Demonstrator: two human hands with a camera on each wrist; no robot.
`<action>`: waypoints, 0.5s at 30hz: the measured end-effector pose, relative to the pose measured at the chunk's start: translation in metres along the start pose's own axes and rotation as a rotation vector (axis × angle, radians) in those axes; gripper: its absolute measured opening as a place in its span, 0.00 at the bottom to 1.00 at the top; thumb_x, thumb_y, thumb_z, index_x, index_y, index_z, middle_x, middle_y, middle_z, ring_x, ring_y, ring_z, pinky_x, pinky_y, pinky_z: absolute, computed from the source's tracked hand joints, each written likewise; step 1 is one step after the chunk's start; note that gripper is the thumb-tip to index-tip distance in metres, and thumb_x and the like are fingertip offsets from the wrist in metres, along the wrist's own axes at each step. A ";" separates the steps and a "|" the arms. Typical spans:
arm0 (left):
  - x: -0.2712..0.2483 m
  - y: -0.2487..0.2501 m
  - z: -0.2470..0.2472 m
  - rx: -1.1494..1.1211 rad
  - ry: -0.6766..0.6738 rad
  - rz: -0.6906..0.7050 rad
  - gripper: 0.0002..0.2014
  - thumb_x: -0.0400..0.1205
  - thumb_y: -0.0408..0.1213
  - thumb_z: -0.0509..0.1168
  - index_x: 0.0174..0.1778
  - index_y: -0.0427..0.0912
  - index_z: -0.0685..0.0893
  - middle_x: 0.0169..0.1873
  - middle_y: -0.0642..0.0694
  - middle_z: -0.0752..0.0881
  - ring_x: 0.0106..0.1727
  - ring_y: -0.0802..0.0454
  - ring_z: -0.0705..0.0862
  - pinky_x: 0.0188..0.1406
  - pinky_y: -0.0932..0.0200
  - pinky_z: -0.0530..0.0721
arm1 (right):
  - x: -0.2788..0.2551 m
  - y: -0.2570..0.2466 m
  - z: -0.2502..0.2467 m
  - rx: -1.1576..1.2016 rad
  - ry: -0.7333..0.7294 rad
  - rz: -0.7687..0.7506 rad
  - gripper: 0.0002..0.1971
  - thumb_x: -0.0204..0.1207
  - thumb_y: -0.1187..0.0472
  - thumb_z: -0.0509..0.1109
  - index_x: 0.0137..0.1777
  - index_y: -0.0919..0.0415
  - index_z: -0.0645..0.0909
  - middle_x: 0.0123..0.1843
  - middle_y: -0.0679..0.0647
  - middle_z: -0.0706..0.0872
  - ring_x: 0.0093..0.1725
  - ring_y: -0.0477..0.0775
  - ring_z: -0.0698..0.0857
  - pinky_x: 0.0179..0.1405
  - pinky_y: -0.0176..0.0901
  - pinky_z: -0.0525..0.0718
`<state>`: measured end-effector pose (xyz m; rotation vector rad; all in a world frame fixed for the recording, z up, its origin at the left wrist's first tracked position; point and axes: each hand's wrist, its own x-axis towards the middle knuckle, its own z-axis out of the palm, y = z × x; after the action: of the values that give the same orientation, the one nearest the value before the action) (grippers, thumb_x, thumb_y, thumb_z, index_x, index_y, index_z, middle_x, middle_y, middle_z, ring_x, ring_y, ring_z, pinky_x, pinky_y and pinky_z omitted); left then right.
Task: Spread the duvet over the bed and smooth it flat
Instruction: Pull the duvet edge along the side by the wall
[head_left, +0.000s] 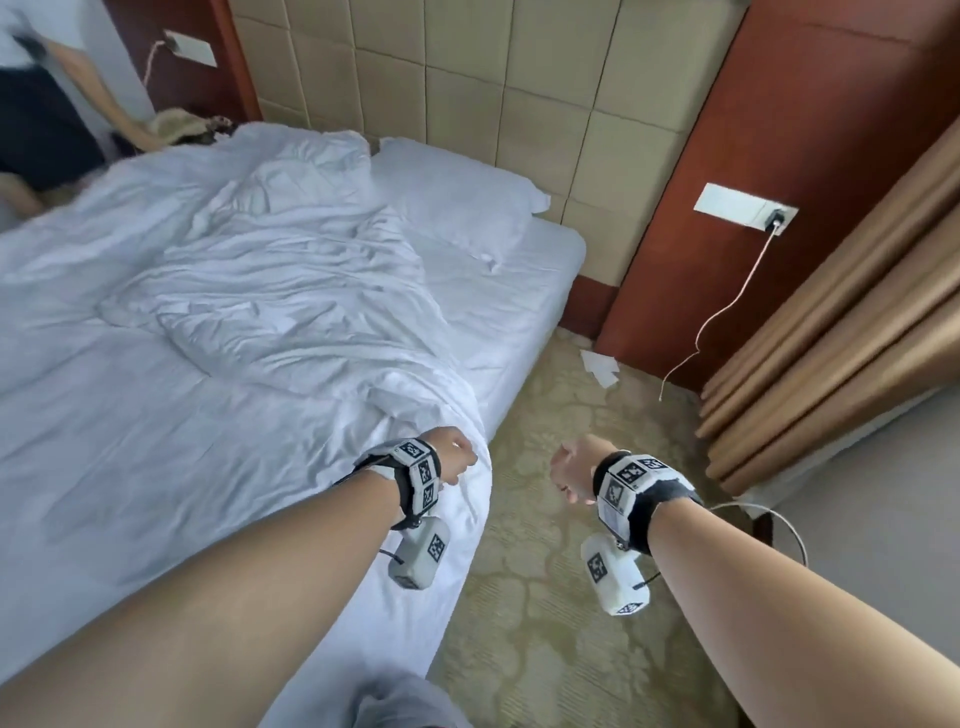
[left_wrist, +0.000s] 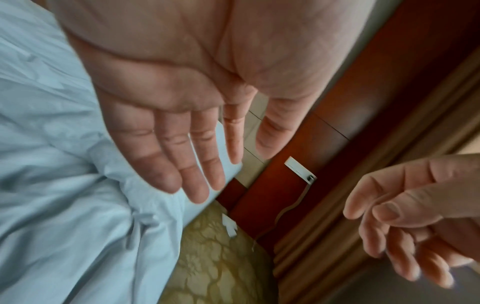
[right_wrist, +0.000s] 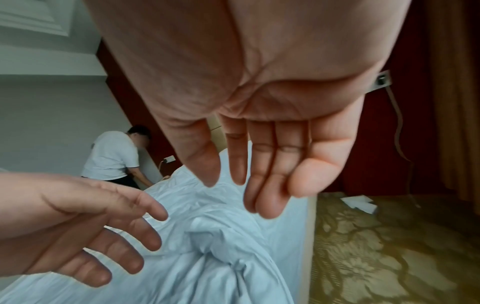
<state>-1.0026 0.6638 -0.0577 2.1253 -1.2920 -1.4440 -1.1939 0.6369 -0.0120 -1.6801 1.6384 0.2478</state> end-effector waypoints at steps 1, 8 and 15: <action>0.009 0.008 -0.007 -0.010 0.016 -0.022 0.05 0.80 0.35 0.62 0.50 0.46 0.79 0.41 0.45 0.82 0.36 0.48 0.81 0.23 0.63 0.71 | 0.013 -0.008 -0.011 -0.015 -0.016 -0.035 0.10 0.75 0.63 0.62 0.53 0.61 0.81 0.39 0.55 0.90 0.36 0.52 0.88 0.35 0.42 0.85; 0.112 0.003 -0.087 -0.151 0.226 -0.294 0.26 0.83 0.49 0.62 0.67 0.31 0.78 0.56 0.33 0.85 0.56 0.39 0.87 0.58 0.50 0.86 | 0.132 -0.072 -0.064 -0.075 -0.133 -0.266 0.01 0.73 0.57 0.67 0.41 0.52 0.79 0.30 0.47 0.86 0.28 0.48 0.84 0.30 0.40 0.81; 0.286 -0.049 -0.151 -0.446 0.389 -0.774 0.63 0.61 0.80 0.56 0.84 0.40 0.48 0.79 0.33 0.68 0.74 0.33 0.74 0.75 0.36 0.71 | 0.314 -0.122 -0.138 -0.296 -0.205 -0.306 0.05 0.74 0.57 0.65 0.48 0.54 0.79 0.36 0.47 0.85 0.34 0.47 0.85 0.31 0.36 0.81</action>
<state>-0.8184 0.4294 -0.1927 2.4900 0.0295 -1.2707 -1.0819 0.2947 -0.0640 -2.0254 1.2182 0.5106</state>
